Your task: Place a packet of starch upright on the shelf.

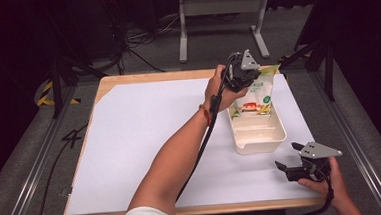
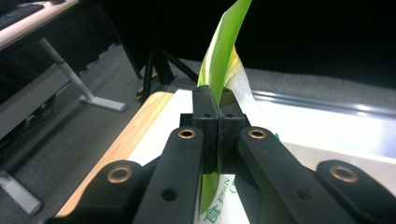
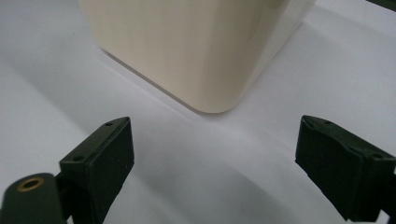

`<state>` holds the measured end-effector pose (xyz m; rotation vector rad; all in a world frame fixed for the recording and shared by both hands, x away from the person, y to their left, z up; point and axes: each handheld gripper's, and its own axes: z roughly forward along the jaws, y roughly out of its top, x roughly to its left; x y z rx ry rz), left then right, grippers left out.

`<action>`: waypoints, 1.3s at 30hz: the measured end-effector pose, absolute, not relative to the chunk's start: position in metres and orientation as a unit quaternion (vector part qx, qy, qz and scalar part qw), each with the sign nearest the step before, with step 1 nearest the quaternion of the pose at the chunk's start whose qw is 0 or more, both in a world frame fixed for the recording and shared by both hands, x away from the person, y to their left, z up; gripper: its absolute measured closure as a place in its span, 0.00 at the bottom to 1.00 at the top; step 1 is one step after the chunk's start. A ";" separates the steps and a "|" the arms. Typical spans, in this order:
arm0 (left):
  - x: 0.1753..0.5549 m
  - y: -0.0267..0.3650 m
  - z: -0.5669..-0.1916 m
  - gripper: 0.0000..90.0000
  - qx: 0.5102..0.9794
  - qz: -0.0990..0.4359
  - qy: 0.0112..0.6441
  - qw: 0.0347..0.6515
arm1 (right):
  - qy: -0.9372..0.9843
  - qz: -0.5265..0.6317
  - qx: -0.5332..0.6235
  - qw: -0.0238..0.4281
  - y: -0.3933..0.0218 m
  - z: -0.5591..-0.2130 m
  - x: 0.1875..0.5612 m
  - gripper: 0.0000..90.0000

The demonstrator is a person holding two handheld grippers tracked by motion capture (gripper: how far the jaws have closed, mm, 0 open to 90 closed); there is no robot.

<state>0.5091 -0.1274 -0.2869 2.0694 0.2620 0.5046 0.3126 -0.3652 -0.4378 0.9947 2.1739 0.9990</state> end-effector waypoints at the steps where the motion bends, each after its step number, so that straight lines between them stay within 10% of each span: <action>1: 0.510 -0.128 -0.288 0.99 0.849 0.211 0.106 0.472 | 0.807 0.371 0.369 0.272 -0.365 -0.438 0.312 0.13; 39: 0.514 -0.127 -0.324 0.97 0.862 0.183 0.115 0.458 | 0.812 0.370 0.361 0.270 -0.363 -0.438 0.312 0.13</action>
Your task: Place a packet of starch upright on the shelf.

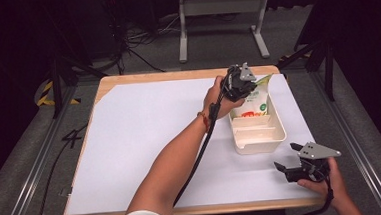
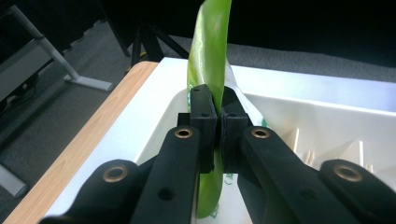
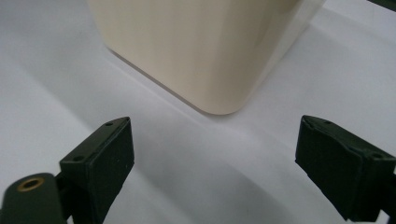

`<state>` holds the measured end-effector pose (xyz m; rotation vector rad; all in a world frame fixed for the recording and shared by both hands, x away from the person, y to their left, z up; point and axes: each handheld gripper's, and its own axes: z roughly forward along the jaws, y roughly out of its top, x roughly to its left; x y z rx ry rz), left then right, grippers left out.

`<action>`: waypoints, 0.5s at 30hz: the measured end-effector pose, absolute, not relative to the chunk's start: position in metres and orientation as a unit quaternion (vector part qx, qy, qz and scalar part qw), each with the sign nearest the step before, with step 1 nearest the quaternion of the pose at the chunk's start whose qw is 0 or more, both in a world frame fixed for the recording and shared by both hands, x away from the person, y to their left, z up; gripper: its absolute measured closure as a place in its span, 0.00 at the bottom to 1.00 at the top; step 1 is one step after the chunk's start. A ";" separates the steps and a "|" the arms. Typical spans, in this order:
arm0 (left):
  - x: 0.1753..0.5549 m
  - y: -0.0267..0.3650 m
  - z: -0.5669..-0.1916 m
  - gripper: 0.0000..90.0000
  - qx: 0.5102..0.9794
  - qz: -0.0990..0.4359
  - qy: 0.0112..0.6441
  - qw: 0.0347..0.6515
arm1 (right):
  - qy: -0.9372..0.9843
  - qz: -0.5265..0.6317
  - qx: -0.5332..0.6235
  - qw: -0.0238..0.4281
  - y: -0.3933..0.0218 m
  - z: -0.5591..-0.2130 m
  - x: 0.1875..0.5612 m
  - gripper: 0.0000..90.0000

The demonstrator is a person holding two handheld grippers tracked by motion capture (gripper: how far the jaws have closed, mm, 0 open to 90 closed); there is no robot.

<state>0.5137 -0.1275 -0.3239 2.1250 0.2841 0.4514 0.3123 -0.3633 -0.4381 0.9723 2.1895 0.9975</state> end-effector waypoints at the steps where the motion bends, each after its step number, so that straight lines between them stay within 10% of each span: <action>1: 0.514 -0.128 -0.324 0.97 0.863 0.181 0.115 0.458 | 0.812 0.370 0.361 0.270 -0.363 -0.438 0.312 0.13; 15: 0.511 -0.130 -0.328 0.94 0.872 0.179 0.109 0.442 | 0.813 0.370 0.360 0.269 -0.363 -0.438 0.312 0.13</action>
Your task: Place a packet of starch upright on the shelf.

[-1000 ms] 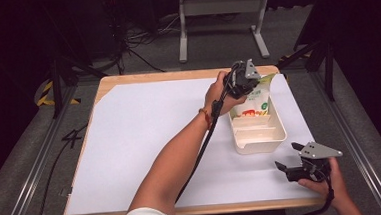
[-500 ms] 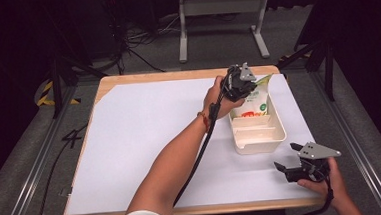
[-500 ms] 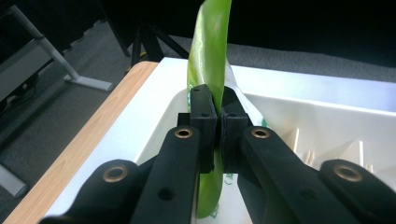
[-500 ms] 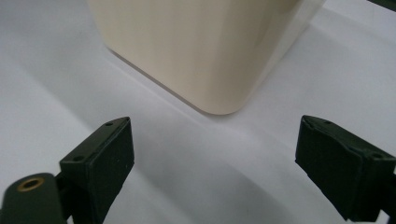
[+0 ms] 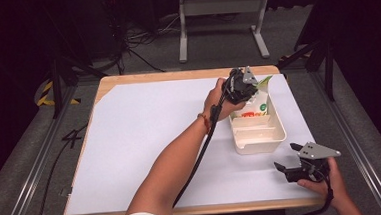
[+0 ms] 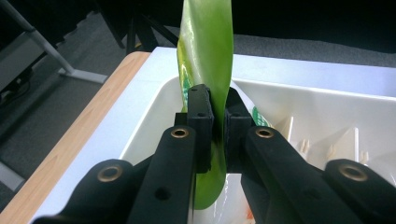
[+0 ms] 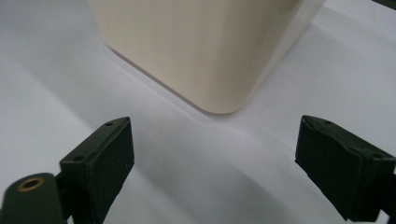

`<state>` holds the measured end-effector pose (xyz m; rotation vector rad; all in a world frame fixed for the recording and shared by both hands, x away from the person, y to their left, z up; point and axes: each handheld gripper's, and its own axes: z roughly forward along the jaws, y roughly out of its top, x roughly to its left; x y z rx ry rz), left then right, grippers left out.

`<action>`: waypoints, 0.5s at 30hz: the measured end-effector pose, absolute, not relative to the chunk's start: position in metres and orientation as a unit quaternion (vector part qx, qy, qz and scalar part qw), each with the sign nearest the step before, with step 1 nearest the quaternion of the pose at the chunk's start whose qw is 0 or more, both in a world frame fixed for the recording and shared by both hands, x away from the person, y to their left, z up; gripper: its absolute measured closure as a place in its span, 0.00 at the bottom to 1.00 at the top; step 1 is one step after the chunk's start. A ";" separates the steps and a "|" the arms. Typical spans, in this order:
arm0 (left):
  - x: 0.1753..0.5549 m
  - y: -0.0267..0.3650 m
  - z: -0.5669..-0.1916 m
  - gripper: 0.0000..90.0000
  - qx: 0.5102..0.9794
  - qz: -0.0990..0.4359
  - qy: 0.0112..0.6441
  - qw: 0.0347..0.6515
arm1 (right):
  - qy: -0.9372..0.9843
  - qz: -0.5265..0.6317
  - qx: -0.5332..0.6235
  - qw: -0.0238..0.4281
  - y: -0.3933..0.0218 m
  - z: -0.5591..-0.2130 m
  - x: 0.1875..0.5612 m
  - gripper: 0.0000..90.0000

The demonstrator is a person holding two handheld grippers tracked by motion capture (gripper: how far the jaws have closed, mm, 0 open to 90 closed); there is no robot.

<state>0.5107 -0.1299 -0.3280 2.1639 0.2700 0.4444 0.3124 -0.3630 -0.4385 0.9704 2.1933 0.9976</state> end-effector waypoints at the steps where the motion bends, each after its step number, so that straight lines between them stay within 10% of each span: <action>1: 0.511 -0.129 -0.328 0.94 0.872 0.179 0.109 0.442 | 0.813 0.370 0.360 0.269 -0.363 -0.438 0.312 0.13; 15: 0.511 -0.110 -0.323 0.85 0.864 0.190 0.123 0.450 | 0.814 0.370 0.360 0.268 -0.363 -0.439 0.313 0.13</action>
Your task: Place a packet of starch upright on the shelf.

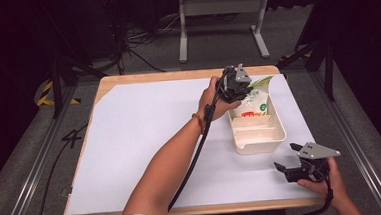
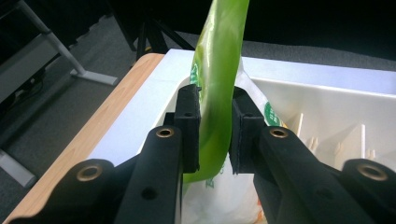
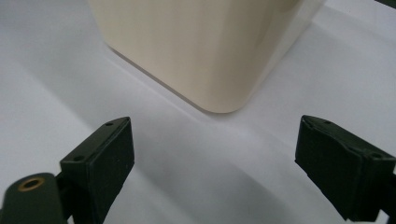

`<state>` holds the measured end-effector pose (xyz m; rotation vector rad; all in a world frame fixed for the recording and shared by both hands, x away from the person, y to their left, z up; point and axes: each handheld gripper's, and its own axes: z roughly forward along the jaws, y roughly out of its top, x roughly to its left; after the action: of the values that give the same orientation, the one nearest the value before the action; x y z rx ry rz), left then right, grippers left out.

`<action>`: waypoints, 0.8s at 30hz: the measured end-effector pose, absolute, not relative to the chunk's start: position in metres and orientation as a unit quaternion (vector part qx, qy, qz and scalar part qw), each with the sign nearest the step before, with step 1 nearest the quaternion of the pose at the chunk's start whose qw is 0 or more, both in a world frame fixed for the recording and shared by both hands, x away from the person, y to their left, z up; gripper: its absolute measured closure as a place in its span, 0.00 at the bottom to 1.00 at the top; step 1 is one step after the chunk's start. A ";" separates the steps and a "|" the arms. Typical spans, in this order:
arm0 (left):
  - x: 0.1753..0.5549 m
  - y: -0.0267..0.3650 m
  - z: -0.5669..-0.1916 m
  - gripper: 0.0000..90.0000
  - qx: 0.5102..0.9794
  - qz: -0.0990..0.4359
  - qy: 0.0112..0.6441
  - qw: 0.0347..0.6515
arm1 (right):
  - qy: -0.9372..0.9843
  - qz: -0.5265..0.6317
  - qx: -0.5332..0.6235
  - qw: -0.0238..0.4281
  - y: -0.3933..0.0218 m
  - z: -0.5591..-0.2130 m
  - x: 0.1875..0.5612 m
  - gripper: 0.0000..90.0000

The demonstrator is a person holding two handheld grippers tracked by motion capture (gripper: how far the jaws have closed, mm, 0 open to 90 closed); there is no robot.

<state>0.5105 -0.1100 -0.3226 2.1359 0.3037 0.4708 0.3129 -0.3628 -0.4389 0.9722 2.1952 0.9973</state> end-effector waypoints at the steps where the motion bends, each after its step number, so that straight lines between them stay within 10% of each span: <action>1: 0.510 -0.108 -0.322 0.84 0.863 0.194 0.122 0.450 | 0.814 0.369 0.360 0.268 -0.363 -0.439 0.313 0.13; 24: 0.502 -0.057 -0.311 0.62 0.874 0.212 0.120 0.421 | 0.818 0.363 0.359 0.266 -0.362 -0.440 0.313 0.13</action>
<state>0.5015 -0.0572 -0.3110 2.1891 0.3016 0.5301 0.3134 -0.3616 -0.4399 0.9691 2.2077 0.9796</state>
